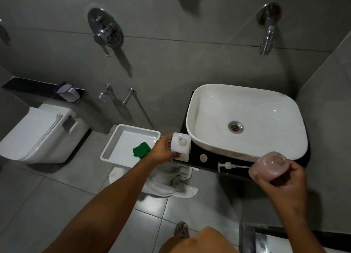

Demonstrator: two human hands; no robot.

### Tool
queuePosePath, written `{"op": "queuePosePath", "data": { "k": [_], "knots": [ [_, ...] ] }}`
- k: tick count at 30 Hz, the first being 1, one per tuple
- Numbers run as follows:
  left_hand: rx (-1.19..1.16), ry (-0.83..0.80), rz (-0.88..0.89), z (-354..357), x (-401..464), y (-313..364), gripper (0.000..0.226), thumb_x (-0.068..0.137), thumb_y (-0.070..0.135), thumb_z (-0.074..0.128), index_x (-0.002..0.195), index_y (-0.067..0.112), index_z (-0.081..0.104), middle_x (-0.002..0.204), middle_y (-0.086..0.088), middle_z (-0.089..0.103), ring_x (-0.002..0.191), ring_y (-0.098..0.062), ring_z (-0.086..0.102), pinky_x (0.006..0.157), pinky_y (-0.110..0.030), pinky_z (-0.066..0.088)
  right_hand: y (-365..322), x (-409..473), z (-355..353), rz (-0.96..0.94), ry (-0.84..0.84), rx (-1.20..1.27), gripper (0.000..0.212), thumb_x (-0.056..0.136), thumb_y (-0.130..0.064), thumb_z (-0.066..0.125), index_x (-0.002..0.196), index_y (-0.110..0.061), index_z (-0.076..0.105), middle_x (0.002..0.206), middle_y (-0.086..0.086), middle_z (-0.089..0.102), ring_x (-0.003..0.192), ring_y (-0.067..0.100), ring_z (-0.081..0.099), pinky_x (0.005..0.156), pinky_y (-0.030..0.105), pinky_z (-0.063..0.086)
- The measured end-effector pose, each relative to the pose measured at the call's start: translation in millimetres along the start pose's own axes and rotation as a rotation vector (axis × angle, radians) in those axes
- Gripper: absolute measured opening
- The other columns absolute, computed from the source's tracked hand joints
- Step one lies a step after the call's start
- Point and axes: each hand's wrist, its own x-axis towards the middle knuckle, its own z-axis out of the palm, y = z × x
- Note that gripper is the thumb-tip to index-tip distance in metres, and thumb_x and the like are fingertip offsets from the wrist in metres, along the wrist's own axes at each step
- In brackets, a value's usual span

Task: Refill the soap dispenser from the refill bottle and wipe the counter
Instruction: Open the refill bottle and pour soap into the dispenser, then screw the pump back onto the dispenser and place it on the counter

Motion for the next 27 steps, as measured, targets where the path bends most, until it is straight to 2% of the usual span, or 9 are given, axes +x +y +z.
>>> {"op": "queuePosePath", "data": {
  "k": [5,8,12,17,19,21,24,25,27],
  "knots": [
    [0.011,-0.015,0.014,8,6,-6,0.077,0.066,-0.015,0.083,0.134,0.010,0.056,0.118,-0.001,0.066,0.095,0.001,0.067,0.069,-0.004,0.050,10,4,-6,0.005,0.025,-0.028,0.084,0.052,-0.007,0.096,0.122,-0.022,0.053,0.120,0.007,0.065,0.106,0.020,0.065,0.073,0.005,0.053],
    [0.000,-0.016,0.014,9,9,-9,0.076,0.067,-0.017,0.081,0.133,0.012,0.057,0.115,0.002,0.066,0.087,0.016,0.065,0.066,-0.006,0.050,12,2,-8,-0.001,0.039,-0.030,0.084,0.051,-0.006,0.095,0.119,-0.031,0.052,0.121,0.004,0.064,0.108,0.020,0.064,0.074,0.011,0.056],
    [0.000,-0.045,0.029,9,14,-9,0.079,0.068,-0.019,0.081,0.138,0.003,0.053,0.119,0.000,0.064,0.096,0.005,0.063,0.068,-0.003,0.049,11,0,-8,-0.010,0.032,-0.034,0.087,0.051,-0.005,0.095,0.108,-0.052,0.049,0.121,-0.002,0.061,0.106,0.006,0.061,0.073,0.015,0.057],
    [-0.039,-0.027,0.040,14,14,-11,0.084,0.066,-0.018,0.083,0.139,0.007,0.051,0.116,0.007,0.064,0.115,-0.027,0.065,0.072,-0.005,0.051,5,-3,-4,-0.026,0.034,-0.005,0.088,0.053,-0.002,0.094,0.106,-0.055,0.049,0.120,-0.005,0.060,0.108,0.007,0.061,0.080,0.017,0.056],
    [-0.069,-0.051,0.027,15,11,-12,0.098,0.063,-0.015,0.087,0.146,0.011,0.041,0.130,-0.002,0.061,0.126,-0.030,0.060,0.089,-0.019,0.056,3,-5,-3,-0.028,0.034,0.018,0.086,0.053,-0.002,0.094,0.107,-0.053,0.050,0.119,-0.008,0.061,0.107,0.006,0.062,0.083,0.024,0.053],
    [-0.068,0.009,-0.025,18,0,-14,0.114,0.059,-0.007,0.093,0.152,0.010,0.030,0.141,-0.003,0.052,0.127,-0.024,0.054,0.104,-0.039,0.050,2,-6,-2,-0.032,0.026,0.035,0.085,0.053,-0.002,0.094,0.107,-0.052,0.050,0.118,-0.012,0.061,0.105,0.003,0.063,0.085,0.026,0.052],
    [0.131,0.437,-0.001,39,-35,-31,0.093,0.055,0.016,0.099,0.132,0.009,0.049,0.117,0.000,0.053,0.111,-0.023,0.055,0.095,-0.038,0.047,4,-9,-2,-0.025,0.042,0.062,0.086,0.054,0.001,0.094,0.109,-0.049,0.049,0.120,-0.007,0.062,0.105,0.005,0.063,0.087,0.026,0.051],
    [0.167,0.502,0.021,53,-51,-36,0.083,0.058,0.024,0.098,0.127,0.010,0.054,0.114,-0.001,0.054,0.109,-0.026,0.056,0.094,-0.039,0.048,6,-10,-4,-0.020,0.052,0.070,0.085,0.055,0.003,0.093,0.111,-0.044,0.050,0.121,-0.002,0.062,0.106,0.008,0.064,0.089,0.029,0.052],
    [0.188,0.377,0.139,89,-76,-38,0.064,0.065,0.038,0.089,0.118,0.020,0.059,0.111,0.005,0.056,0.108,-0.019,0.056,0.093,-0.033,0.050,12,-13,-8,-0.008,0.066,0.071,0.085,0.055,0.004,0.092,0.113,-0.041,0.050,0.122,0.001,0.061,0.107,0.012,0.064,0.088,0.029,0.052]
  ]
}}
